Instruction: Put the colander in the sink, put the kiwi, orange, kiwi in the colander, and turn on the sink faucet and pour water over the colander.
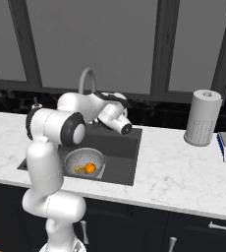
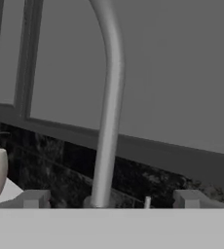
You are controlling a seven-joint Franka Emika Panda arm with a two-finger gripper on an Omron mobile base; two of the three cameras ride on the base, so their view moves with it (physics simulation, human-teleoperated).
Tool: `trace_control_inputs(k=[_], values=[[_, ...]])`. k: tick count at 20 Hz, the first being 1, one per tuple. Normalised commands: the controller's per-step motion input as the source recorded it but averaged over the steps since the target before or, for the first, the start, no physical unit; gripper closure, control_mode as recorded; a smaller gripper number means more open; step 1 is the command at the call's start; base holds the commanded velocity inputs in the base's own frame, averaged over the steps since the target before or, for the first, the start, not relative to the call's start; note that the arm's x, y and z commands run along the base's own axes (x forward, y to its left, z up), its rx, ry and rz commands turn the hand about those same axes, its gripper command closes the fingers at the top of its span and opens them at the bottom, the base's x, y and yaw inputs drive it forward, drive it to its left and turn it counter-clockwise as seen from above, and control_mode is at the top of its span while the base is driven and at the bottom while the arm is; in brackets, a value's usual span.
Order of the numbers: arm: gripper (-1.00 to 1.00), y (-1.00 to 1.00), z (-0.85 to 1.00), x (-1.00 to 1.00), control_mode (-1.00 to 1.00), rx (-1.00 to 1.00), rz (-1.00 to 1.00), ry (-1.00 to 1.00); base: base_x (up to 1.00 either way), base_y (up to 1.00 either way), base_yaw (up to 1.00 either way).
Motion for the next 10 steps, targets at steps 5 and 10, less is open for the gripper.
trace_control_inputs(k=[5,10], values=[[-1.0,0.07,-0.01,0.28,-1.0,0.0,0.0,0.0,0.0,0.0,0.0],[-1.0,0.01,-0.13,0.25,-1.0,0.0,0.0,0.0,0.0,0.0,0.0]])
